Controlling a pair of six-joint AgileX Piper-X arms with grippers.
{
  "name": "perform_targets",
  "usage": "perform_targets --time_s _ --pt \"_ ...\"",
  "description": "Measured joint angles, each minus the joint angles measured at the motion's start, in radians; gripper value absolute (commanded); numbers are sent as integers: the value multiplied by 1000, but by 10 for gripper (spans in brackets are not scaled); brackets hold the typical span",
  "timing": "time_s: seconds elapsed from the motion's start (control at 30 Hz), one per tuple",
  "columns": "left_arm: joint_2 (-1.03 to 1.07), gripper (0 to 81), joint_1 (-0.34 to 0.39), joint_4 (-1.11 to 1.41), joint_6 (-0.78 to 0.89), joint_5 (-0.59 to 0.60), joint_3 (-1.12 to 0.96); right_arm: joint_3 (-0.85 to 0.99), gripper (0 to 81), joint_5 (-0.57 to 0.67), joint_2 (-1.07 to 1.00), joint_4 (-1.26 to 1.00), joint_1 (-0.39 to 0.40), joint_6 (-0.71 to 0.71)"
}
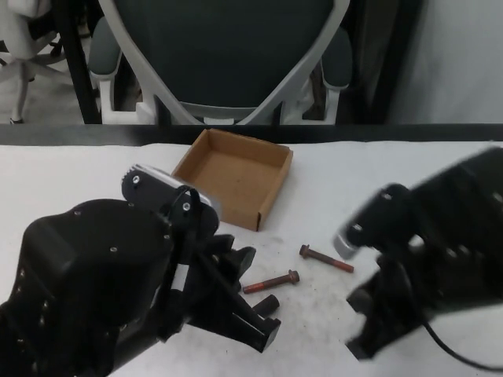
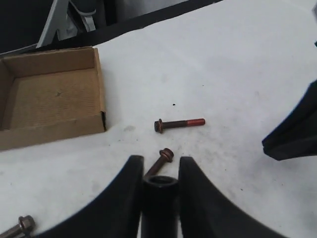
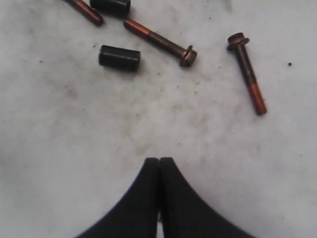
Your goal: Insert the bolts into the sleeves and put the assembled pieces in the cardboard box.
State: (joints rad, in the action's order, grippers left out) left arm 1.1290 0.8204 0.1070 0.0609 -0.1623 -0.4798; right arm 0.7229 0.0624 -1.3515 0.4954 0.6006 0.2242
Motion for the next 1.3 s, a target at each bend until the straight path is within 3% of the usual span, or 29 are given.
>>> perform_targets --time_s 0.1,0.17,0.33,0.4,0.6,0.97,1.3 --pt "0 8 0 33 -72 0 0 53 5 -25 -42 10 0 11" --pt "0 8 0 49 -124 4 0 98 51 -38 -74 16 -3 18" --pt "0 8 0 59 -241 29 0 213 365 -41 -138 50 -3 32" --pt "0 8 0 69 -254 29 5 236 442 -45 -158 63 -3 38" --pt "0 8 0 95 -263 53 55 271 372 -131 -215 91 -8 71" --pt "0 8 0 171 -263 66 117 455 370 -143 -386 325 -44 169" --pt "0 8 0 200 -316 119 154 589 370 -143 -489 352 -68 224"
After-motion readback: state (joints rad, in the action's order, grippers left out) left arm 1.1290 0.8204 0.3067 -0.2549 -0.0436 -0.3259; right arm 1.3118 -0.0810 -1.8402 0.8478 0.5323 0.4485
